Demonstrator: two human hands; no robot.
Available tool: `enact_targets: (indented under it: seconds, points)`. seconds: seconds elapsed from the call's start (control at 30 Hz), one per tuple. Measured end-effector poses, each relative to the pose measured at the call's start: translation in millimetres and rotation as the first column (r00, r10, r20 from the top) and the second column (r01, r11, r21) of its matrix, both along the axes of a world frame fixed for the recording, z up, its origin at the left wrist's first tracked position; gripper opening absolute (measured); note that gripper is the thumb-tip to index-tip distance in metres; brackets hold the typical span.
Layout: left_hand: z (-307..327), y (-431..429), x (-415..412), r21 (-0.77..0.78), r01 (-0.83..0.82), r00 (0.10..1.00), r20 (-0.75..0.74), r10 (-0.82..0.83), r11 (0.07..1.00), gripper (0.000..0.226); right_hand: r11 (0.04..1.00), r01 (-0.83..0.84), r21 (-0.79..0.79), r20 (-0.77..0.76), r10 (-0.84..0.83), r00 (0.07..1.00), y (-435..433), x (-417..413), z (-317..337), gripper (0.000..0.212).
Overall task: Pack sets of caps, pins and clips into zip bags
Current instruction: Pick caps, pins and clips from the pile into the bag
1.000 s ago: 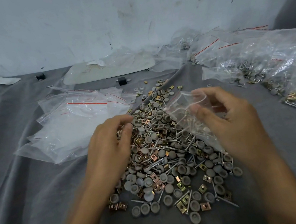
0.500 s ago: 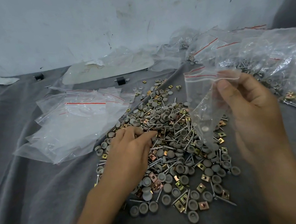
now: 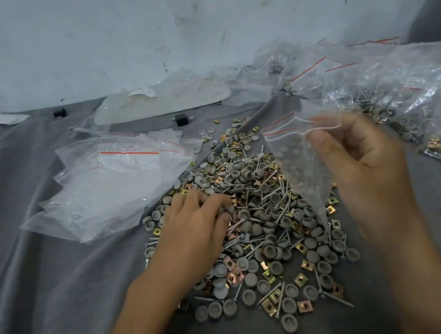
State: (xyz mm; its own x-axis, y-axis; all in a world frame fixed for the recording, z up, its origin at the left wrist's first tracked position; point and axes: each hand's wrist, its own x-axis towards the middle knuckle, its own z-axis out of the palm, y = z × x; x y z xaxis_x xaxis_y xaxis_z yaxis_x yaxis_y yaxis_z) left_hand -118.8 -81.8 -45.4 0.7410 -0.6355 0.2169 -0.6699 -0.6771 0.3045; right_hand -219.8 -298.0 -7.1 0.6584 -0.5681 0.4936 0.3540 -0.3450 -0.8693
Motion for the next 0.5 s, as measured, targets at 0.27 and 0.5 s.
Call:
enact_targets:
  seconds: [0.27,0.5]
  points:
    - [2.5,-0.4,-1.4,-0.024,-0.001,0.999,-0.034,0.001,1.0,0.014,0.992,0.0,-0.129,-0.065,-0.009,0.998,6.0,-1.3,-0.2,0.018]
    - [2.7,0.1,0.8,0.016,0.008,1.0,0.001,-0.008,1.0,0.03,0.978,-0.05,-0.201,-0.161,0.017,0.987,12.1,-4.4,3.3,0.022]
